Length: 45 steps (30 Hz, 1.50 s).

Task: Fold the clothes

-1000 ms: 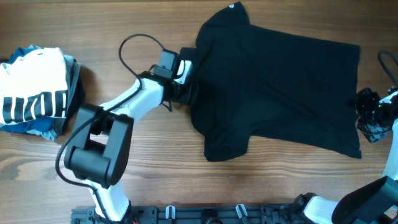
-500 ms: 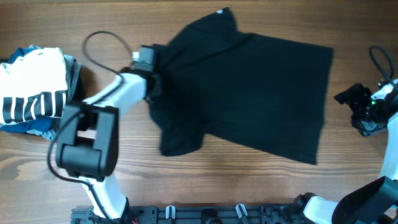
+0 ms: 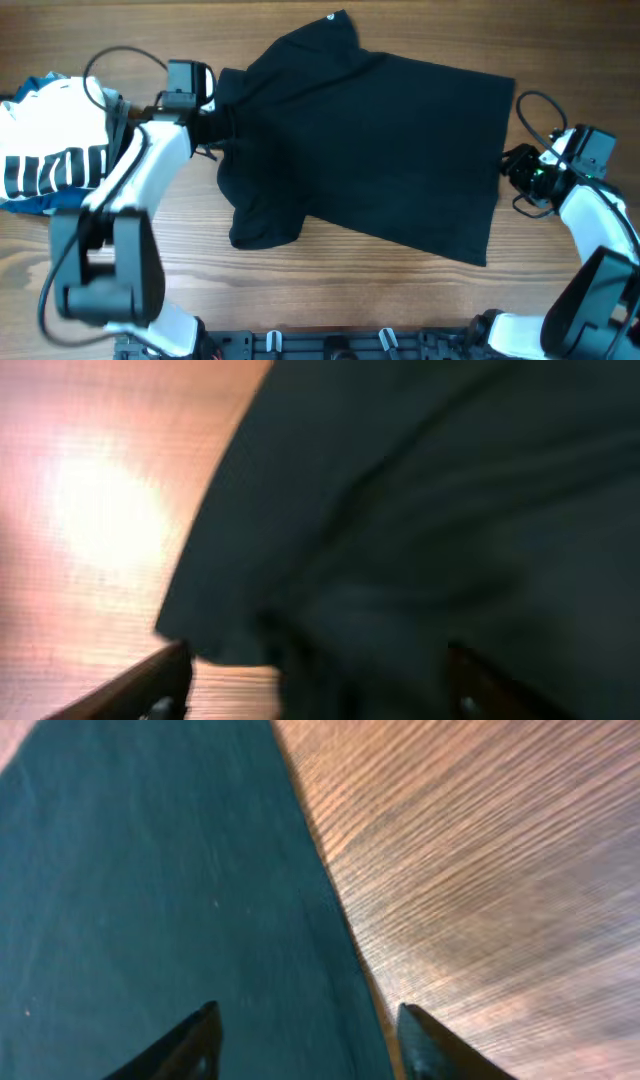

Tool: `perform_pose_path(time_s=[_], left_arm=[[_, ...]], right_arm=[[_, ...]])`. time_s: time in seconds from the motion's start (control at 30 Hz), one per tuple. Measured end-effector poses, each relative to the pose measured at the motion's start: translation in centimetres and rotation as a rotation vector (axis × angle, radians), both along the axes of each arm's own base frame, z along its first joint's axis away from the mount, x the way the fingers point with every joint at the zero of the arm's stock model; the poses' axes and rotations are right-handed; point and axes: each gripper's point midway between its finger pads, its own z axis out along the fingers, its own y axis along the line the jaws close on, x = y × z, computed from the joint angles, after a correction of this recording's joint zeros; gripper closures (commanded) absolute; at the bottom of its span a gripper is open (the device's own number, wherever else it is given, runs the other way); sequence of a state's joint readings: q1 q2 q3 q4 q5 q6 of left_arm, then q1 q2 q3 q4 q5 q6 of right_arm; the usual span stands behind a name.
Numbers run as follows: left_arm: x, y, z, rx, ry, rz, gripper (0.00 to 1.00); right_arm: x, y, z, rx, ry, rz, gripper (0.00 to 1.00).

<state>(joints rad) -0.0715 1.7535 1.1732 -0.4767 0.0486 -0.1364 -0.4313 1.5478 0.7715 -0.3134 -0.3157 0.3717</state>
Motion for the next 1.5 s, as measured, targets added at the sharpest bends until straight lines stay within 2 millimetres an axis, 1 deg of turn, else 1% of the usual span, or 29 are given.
perform_pose_path(time_s=[0.07,0.1,0.17,0.2,0.23,0.27,0.33,0.43,0.5,0.53,0.57,0.6,0.63,0.67,0.7,0.77,0.83,0.87,0.9,0.97,1.03,1.13,1.2,1.23,1.3,1.33,1.4,1.43,1.5], left_arm=[[0.3,-1.3,2.4,-0.024,-0.069,-0.067,0.13],[0.3,-1.8,3.1,-0.031,-0.087,-0.094,0.13],[0.2,-2.6,3.2,-0.039,-0.091,-0.130,0.14],[0.1,-2.8,3.1,-0.041,-0.088,-0.139,0.14],[0.1,-3.0,3.2,-0.044,-0.091,-0.147,0.13],[0.2,-3.0,3.2,-0.045,-0.093,-0.150,0.13],[0.2,-3.1,3.2,-0.046,-0.094,-0.155,0.13],[0.2,-3.2,3.2,-0.048,-0.094,-0.157,0.13],[0.3,-3.2,3.3,-0.048,-0.102,-0.160,0.13],[0.4,-3.3,3.4,-0.047,-0.109,-0.163,0.13],[0.5,-3.4,3.5,-0.044,-0.111,-0.169,0.13],[0.5,-3.6,3.5,-0.039,-0.115,-0.184,0.12],[0.6,-4.0,3.6,-0.035,-0.124,-0.200,0.12],[0.8,-4.5,3.9,-0.033,-0.143,-0.215,0.11],[1.1,-5.1,4.2,-0.032,-0.166,-0.233,0.11],[1.8,-6.1,4.7,-0.030,-0.210,-0.265,0.10],[2.6,-7.2,4.6,-0.029,-0.243,-0.297,0.10],[2.9,-7.6,4.0,-0.028,-0.245,-0.307,0.11],[3.0,-7.9,2.9,-0.026,-0.227,-0.316,0.12],[2.5,-8.2,0.7,-0.027,-0.166,-0.328,0.15],[0.5,-8.3,-1.9,-0.037,-0.045,-0.342,0.21],[-2.6,-8.0,-3.4,-0.047,0.100,-0.347,0.30],[-5.9,-7.6,-4.5,-0.059,0.242,-0.351,0.30],[-6.9,-7.7,-4.7,-0.074,0.284,-0.355,0.31],[-9.2,-8.1,-4.8,-0.120,0.374,-0.365,0.41],[-9.8,-8.3,-4.8,-0.139,0.398,-0.371,0.45],[-11.0,-8.4,-4.4,-0.159,0.440,-0.376,0.46],[-11.7,-8.5,-4.0,-0.171,0.459,-0.377,0.45],[-13.6,-8.3,-2.3,-0.184,0.504,-0.371,0.44]], right_arm=[[-0.3,1.0,-2.0,0.036,0.040,0.017,0.34],[-0.4,1.6,-2.9,0.048,0.062,0.033,0.38],[0.6,2.3,-3.0,0.050,0.039,0.060,0.47],[1.3,2.9,-3.0,0.056,0.023,0.088,0.71],[1.7,3.5,-3.2,0.070,0.016,0.105,0.87],[2.0,3.9,-3.3,0.074,0.012,0.120,0.96],[1.8,4.7,-4.0,0.090,0.030,0.139,0.96],[1.2,4.3,-4.3,0.085,0.073,0.119,0.96],[0.2,3.0,-4.2,0.051,0.138,0.066,0.96],[-0.7,0.8,-4.0,-0.002,0.181,-0.003,0.96],[-1.3,0.0,-3.9,-0.019,0.212,-0.033,0.96],[-1.8,-1.7,-3.3,-0.052,0.225,-0.087,0.75],[-1.9,-2.9,-2.4,-0.079,0.214,-0.129,0.44],[-1.9,-4.0,-1.5,-0.104,0.195,-0.169,0.28],[-1.7,-4.8,-0.6,-0.127,0.174,-0.196,0.20],[-1.3,-5.6,0.9,-0.158,0.135,-0.221,0.18],[-1.0,-5.6,1.7,-0.163,0.111,-0.221,0.18],[-1.0,-5.4,1.9,-0.153,0.105,-0.215,0.18],[-0.9,-5.0,2.0,-0.139,0.096,-0.202,0.18],[-0.8,-4.0,1.9,-0.090,0.092,-0.168,0.18],[-1.2,-2.7,1.7,-0.036,0.105,-0.127,0.18],[-1.3,-1.5,1.7,0.019,0.105,-0.089,0.18],[-1.5,-0.7,1.7,0.053,0.106,-0.059,0.19],[-1.6,-0.4,1.7,0.066,0.109,-0.050,0.18],[-1.9,0.2,1.6,0.091,0.121,-0.036,0.19],[-2.0,0.3,1.6,0.098,0.123,-0.033,0.19],[-2.1,0.5,1.6,0.105,0.126,-0.031,0.19],[-2.2,0.7,1.6,0.114,0.129,-0.025,0.19],[-2.6,1.0,1.5,0.125,0.143,-0.019,0.18]])
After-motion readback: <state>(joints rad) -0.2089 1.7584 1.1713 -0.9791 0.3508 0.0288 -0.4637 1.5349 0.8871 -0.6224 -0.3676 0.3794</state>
